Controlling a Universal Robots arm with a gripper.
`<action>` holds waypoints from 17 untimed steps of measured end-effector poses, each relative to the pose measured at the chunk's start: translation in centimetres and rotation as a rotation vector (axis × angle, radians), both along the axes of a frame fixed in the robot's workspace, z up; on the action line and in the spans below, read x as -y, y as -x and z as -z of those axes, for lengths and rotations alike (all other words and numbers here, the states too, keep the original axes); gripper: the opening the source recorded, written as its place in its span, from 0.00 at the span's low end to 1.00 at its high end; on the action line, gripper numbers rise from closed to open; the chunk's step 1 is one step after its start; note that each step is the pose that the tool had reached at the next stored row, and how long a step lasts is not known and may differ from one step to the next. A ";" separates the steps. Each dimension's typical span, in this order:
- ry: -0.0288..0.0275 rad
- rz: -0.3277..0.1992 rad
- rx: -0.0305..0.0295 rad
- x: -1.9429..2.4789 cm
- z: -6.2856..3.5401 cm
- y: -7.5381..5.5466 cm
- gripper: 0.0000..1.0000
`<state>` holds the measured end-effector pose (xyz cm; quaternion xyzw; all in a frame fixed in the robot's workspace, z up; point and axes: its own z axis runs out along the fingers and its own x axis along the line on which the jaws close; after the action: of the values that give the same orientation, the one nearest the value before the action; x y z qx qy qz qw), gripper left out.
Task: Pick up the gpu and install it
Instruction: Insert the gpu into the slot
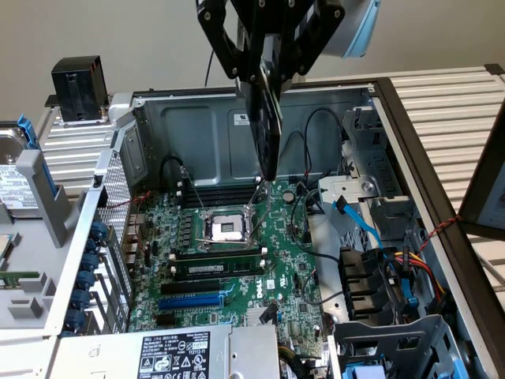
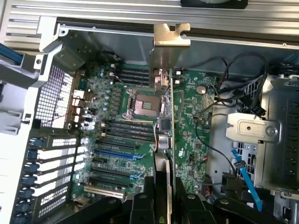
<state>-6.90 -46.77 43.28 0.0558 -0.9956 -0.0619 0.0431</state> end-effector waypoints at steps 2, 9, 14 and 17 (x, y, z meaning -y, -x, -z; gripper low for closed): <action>-0.0019 -0.037 0.0002 0.00 0.09 0.0 0.27; -0.0126 -0.164 0.0003 0.00 0.39 0.0 0.27; -0.0267 -0.255 0.0009 0.00 0.54 0.0 0.27; -0.0377 -0.309 0.0016 0.00 0.63 0.0 0.27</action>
<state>-6.90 -46.77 42.65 0.2092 -0.9738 -0.0732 0.0502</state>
